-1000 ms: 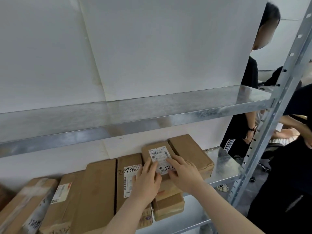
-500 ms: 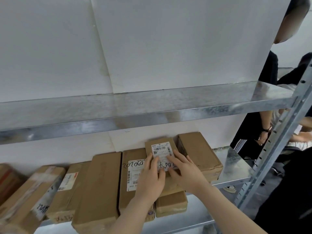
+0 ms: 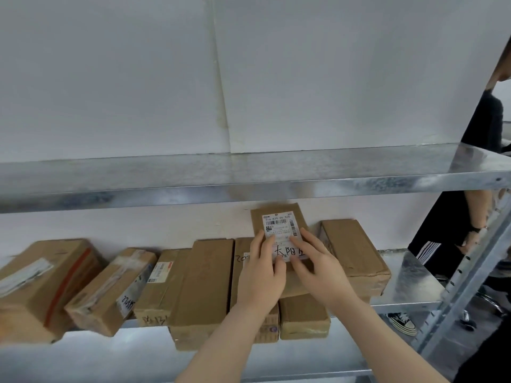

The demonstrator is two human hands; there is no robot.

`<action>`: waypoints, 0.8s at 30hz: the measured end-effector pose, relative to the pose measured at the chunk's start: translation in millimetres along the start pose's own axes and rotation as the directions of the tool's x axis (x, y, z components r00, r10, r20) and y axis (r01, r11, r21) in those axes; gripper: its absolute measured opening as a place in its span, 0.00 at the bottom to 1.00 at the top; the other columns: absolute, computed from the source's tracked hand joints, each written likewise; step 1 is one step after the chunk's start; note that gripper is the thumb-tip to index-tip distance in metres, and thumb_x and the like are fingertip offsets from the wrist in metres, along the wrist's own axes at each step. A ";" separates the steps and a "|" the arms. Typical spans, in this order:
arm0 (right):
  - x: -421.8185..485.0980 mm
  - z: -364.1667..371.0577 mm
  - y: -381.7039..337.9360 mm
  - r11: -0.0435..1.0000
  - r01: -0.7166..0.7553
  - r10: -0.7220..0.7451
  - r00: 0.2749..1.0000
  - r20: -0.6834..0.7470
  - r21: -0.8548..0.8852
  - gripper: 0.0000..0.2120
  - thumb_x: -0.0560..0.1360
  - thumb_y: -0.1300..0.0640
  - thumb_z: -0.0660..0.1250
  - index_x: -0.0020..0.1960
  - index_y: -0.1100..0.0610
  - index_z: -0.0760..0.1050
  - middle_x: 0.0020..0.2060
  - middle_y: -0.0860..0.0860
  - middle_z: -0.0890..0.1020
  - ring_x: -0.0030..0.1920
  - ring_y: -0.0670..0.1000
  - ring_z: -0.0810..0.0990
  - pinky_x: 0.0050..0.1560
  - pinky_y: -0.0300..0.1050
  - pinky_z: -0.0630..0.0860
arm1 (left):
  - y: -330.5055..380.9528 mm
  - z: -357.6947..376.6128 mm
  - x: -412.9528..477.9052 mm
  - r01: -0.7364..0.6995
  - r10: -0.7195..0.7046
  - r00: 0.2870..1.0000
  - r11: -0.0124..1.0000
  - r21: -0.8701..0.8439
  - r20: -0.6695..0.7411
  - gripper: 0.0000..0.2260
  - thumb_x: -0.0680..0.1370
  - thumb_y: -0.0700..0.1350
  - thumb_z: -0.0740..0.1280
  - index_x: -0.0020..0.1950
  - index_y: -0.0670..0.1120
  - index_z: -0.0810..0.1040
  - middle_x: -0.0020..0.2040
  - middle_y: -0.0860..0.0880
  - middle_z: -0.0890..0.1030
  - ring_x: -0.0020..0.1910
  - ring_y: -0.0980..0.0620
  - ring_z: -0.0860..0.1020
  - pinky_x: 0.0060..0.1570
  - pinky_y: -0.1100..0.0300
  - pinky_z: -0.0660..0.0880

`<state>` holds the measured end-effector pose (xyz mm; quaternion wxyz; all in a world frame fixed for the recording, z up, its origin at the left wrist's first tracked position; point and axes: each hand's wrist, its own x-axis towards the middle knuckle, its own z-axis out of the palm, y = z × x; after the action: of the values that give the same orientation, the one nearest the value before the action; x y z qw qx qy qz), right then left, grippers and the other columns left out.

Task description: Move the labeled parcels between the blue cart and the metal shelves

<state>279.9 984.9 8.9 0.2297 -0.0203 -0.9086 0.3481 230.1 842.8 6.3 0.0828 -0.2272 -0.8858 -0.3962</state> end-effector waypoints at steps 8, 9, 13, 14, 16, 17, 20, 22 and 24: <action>-15.2 98.8 -117.3 0.979 0.165 -0.182 0.972 0.150 0.121 0.19 0.78 0.51 0.63 0.68 0.45 0.70 0.73 0.41 0.62 0.68 0.40 0.65 0.64 0.35 0.63 | -81.1 -118.2 -72.6 0.182 -0.143 0.955 0.974 0.133 -0.261 0.19 0.80 0.51 0.58 0.71 0.52 0.65 0.76 0.56 0.57 0.65 0.50 0.71 0.56 0.54 0.75; -18.2 118.7 -137.2 0.970 0.197 -0.221 0.958 0.183 0.142 0.19 0.77 0.51 0.63 0.68 0.45 0.70 0.72 0.41 0.63 0.68 0.39 0.65 0.63 0.33 0.63 | -97.5 -137.7 -87.5 0.230 -0.182 0.936 0.964 0.130 -0.302 0.19 0.79 0.50 0.58 0.71 0.52 0.65 0.76 0.56 0.57 0.65 0.51 0.71 0.55 0.55 0.74; -39.3 208.7 -236.4 0.915 0.280 -0.369 0.871 0.325 0.290 0.19 0.77 0.53 0.65 0.67 0.47 0.72 0.71 0.40 0.64 0.67 0.40 0.67 0.63 0.34 0.64 | -164.0 -231.0 -159.8 0.423 -0.330 0.834 0.897 0.129 -0.442 0.21 0.79 0.53 0.57 0.72 0.53 0.64 0.76 0.57 0.57 0.64 0.49 0.71 0.57 0.53 0.73; -48.6 232.1 -264.9 0.898 0.297 -0.405 0.845 0.348 0.325 0.19 0.77 0.54 0.66 0.67 0.48 0.73 0.71 0.40 0.65 0.67 0.40 0.67 0.64 0.35 0.64 | -180.1 -256.2 -180.7 0.471 -0.357 0.800 0.871 0.137 -0.482 0.21 0.79 0.54 0.56 0.72 0.54 0.63 0.76 0.58 0.56 0.63 0.49 0.71 0.57 0.53 0.73; -71.4 278.4 -324.4 0.854 0.338 -0.485 0.792 0.371 0.394 0.19 0.76 0.55 0.67 0.66 0.50 0.73 0.69 0.39 0.66 0.67 0.40 0.67 0.64 0.34 0.63 | -210.7 -307.0 -225.5 0.558 -0.398 0.725 0.818 0.142 -0.562 0.22 0.78 0.55 0.55 0.73 0.55 0.62 0.76 0.60 0.56 0.63 0.51 0.72 0.56 0.56 0.72; -84.4 300.6 -353.6 0.830 0.352 -0.522 0.764 0.380 0.433 0.19 0.76 0.56 0.67 0.66 0.51 0.74 0.68 0.39 0.66 0.66 0.40 0.67 0.64 0.33 0.62 | -225.0 -331.2 -248.6 0.600 -0.420 0.686 0.788 0.137 -0.594 0.23 0.79 0.55 0.54 0.73 0.55 0.62 0.76 0.60 0.56 0.64 0.51 0.71 0.57 0.56 0.72; -126.9 359.5 -436.0 0.768 0.353 -0.606 0.670 0.428 0.535 0.18 0.76 0.57 0.67 0.66 0.51 0.74 0.68 0.40 0.68 0.65 0.39 0.67 0.61 0.29 0.63 | -262.7 -398.2 -318.8 0.701 -0.481 0.586 0.704 0.111 -0.652 0.23 0.79 0.56 0.54 0.74 0.54 0.61 0.77 0.59 0.54 0.67 0.52 0.68 0.59 0.56 0.72; -152.2 392.5 -486.4 0.732 0.358 -0.653 0.612 0.446 0.580 0.19 0.77 0.56 0.66 0.67 0.51 0.73 0.69 0.42 0.68 0.66 0.39 0.66 0.61 0.29 0.62 | -283.0 -440.8 -359.7 0.752 -0.507 0.532 0.651 0.102 -0.678 0.23 0.79 0.56 0.54 0.74 0.54 0.61 0.77 0.59 0.53 0.67 0.51 0.68 0.59 0.55 0.72; -174.1 422.1 -532.3 0.699 0.355 -0.692 0.556 0.461 0.621 0.19 0.77 0.55 0.66 0.68 0.51 0.72 0.70 0.43 0.67 0.68 0.40 0.65 0.62 0.32 0.63 | -302.4 -479.3 -394.2 0.799 -0.531 0.468 0.596 0.081 -0.706 0.23 0.79 0.56 0.54 0.75 0.54 0.60 0.77 0.59 0.52 0.66 0.51 0.69 0.59 0.55 0.72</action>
<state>318.8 284.8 5.2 -0.0170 0.4412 -0.7781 0.4469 420.6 179.3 -1.1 0.2457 0.3111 -0.8819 -0.2551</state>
